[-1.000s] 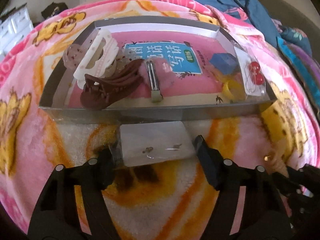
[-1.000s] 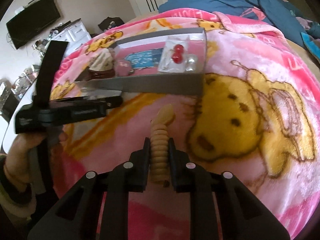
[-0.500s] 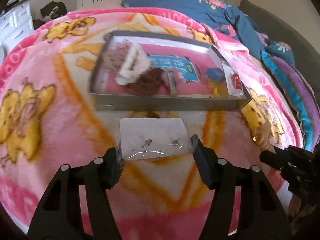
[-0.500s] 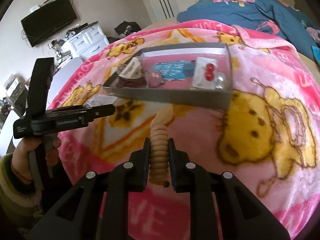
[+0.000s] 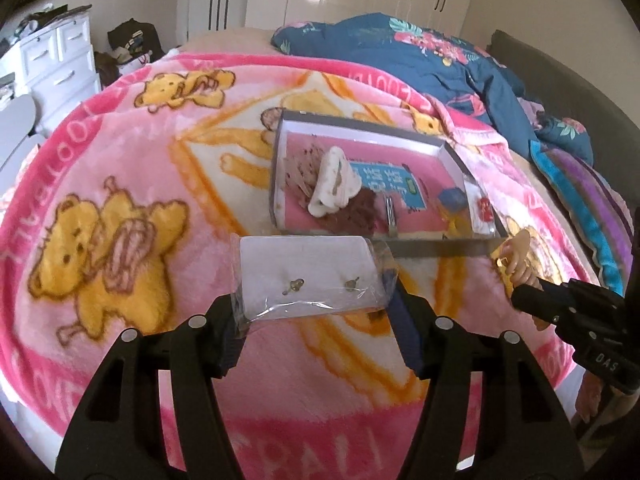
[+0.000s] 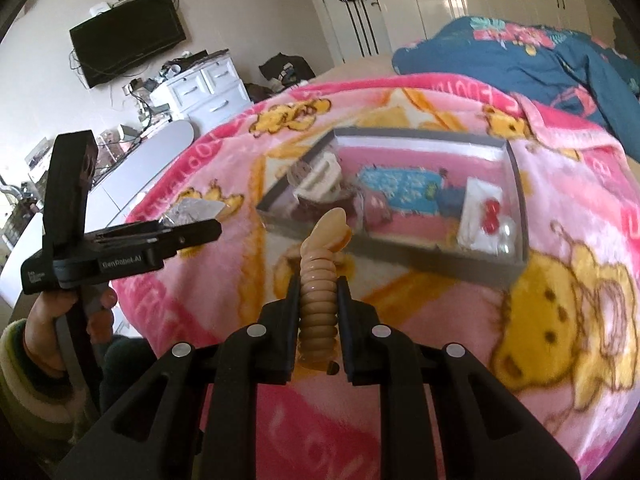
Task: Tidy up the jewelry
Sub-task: 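Carry the earring card into the tray with left tool while right tool carries the spiral tie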
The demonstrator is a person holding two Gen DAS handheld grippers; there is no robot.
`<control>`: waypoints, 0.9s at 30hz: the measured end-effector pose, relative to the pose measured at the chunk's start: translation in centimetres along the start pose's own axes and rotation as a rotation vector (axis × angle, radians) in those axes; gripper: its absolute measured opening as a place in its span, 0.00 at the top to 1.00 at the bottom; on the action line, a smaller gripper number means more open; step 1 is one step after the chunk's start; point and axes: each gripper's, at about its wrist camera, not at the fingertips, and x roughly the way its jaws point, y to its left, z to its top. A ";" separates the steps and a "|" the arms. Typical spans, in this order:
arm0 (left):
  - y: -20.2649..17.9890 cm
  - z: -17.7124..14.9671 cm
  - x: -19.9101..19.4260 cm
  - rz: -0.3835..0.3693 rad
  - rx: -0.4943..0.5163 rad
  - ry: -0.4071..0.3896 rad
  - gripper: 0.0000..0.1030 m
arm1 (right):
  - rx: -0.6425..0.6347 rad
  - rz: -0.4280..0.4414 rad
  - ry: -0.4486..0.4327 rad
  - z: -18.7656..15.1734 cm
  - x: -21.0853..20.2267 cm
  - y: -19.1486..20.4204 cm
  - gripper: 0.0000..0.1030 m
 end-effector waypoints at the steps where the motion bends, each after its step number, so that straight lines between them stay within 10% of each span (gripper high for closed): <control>1: 0.0 0.3 -0.1 0.001 0.000 -0.005 0.48 | -0.001 0.001 -0.007 0.4 0.0 0.1 0.84; 27: -4.1 7.2 4.5 -0.051 0.067 -0.028 0.48 | 0.079 -0.128 -0.124 6.7 0.8 -6.2 0.84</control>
